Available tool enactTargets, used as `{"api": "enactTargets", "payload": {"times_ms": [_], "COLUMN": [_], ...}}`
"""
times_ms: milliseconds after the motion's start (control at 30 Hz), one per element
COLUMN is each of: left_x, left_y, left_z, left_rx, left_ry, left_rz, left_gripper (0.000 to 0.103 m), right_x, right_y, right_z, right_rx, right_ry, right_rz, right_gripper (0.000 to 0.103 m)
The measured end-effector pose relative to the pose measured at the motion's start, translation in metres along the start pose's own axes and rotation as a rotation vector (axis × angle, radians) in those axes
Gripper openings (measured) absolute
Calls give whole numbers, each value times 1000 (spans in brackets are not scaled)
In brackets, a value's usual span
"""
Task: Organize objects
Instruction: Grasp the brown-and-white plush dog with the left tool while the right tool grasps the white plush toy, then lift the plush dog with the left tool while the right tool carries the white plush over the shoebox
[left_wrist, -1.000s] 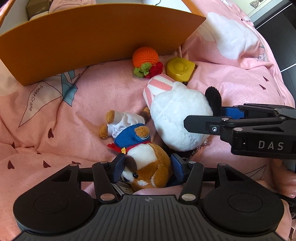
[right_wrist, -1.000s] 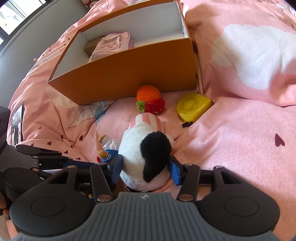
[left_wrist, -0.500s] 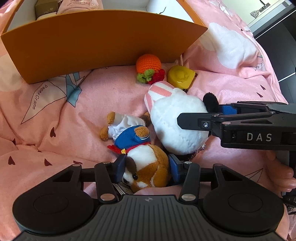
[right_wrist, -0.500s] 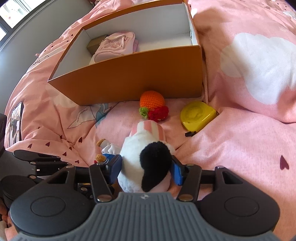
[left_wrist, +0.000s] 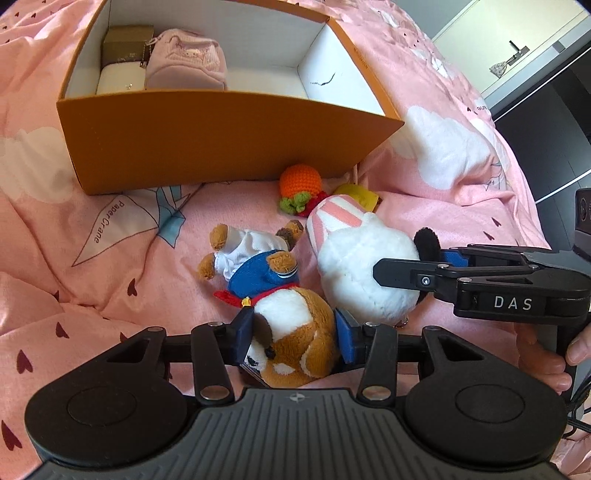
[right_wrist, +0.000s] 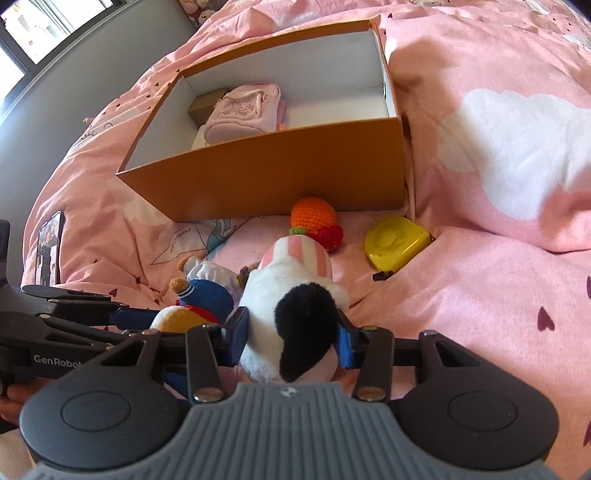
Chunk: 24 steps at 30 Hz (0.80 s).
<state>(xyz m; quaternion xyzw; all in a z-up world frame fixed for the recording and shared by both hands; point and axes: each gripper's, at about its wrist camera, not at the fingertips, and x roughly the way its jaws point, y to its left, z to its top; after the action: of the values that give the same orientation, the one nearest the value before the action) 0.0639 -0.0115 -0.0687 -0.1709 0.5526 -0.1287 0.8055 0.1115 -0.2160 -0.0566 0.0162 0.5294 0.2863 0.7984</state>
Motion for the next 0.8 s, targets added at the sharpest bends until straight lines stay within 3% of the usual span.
{"api": "enactTargets", "payload": {"times_ms": [400, 800], "left_x": [-45, -85], "left_y": [-16, -37], "left_z": [13, 51], "left_rx": [54, 129], "left_ry": [-188, -363], "left_rz": [-12, -22], "left_gripper": [51, 51], "right_x": [-54, -95], "right_y": [22, 42], "right_z": [15, 53], "right_rx": [-56, -152], "right_ry": [-155, -315], "right_rz": [2, -7], "right_gripper": [49, 48]}}
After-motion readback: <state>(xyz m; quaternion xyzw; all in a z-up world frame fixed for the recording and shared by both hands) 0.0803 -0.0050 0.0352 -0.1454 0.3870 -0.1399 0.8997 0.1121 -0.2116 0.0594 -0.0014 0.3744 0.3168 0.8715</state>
